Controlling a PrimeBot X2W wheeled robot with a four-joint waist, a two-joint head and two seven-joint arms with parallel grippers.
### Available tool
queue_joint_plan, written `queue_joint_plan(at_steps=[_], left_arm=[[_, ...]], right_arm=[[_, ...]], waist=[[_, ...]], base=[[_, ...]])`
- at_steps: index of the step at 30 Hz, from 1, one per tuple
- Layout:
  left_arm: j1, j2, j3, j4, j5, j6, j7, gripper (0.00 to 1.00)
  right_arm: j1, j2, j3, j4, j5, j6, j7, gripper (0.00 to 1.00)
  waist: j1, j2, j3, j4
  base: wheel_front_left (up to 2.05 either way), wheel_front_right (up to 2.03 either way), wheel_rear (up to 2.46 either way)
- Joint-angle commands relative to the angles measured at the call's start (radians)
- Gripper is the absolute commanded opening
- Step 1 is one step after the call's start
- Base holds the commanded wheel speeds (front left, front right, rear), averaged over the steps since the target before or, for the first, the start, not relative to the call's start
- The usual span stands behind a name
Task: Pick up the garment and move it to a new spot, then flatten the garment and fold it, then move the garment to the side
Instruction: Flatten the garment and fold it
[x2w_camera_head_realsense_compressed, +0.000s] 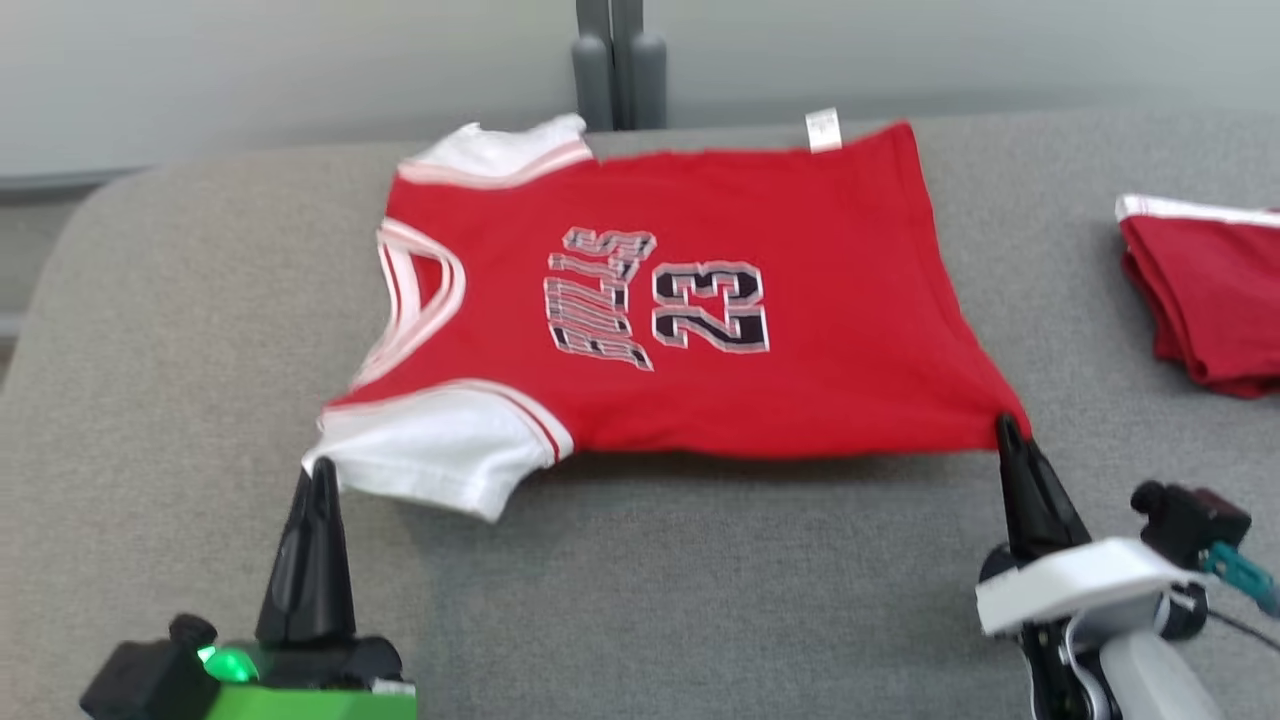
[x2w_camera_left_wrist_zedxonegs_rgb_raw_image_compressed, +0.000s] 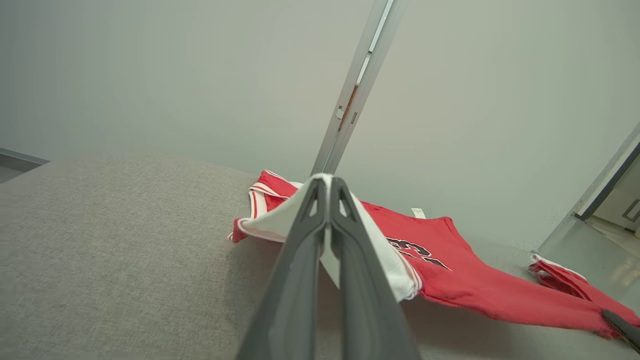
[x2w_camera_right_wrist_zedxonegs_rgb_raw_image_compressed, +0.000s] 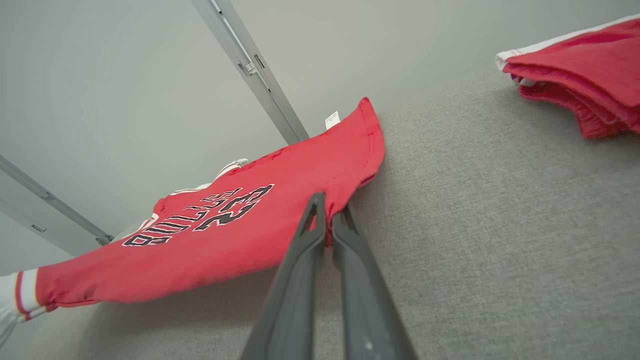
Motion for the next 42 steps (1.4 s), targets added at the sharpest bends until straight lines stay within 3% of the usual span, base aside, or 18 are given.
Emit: queue_joint_plan(at_steps=[1,11,16,32,42], left_arm=[[0.037,0.001,-0.007,-0.012,0.010,-0.002,-0.003,0.00],[0.211,0.008,-0.037,-0.121,0.038,-0.002,-0.003,0.00],[0.249,0.019,-0.045,-0.099,0.040,0.001,0.006,0.00],[0.124,0.019,-0.049,0.141,-0.025,-0.001,-0.002,0.00],[-0.054,0.014,-0.039,0.244,-0.020,-0.002,-0.003,0.00]], right_arm=[[0.040,0.003,-0.004,-0.014,-0.005,0.000,-0.003,0.00],[0.252,0.019,-0.067,-0.171,-0.023,0.000,0.067,0.00],[0.312,0.039,-0.085,-0.213,-0.029,0.000,0.132,0.00],[0.215,0.075,-0.043,0.005,0.010,0.000,0.127,0.00],[0.110,0.078,-0.018,0.068,0.071,0.000,0.083,0.00]], waist=[[0.0001,0.0000,-0.120,0.041],[0.0001,0.0000,-0.167,0.050],[0.0001,0.0000,-0.158,0.035],[0.0001,0.0000,-0.104,-0.004],[0.0001,0.0000,-0.072,-0.021]], base=[[0.00,0.00,0.00],[0.00,0.00,0.00],[0.00,0.00,0.00],[0.00,0.00,0.00],[0.00,0.00,0.00]])
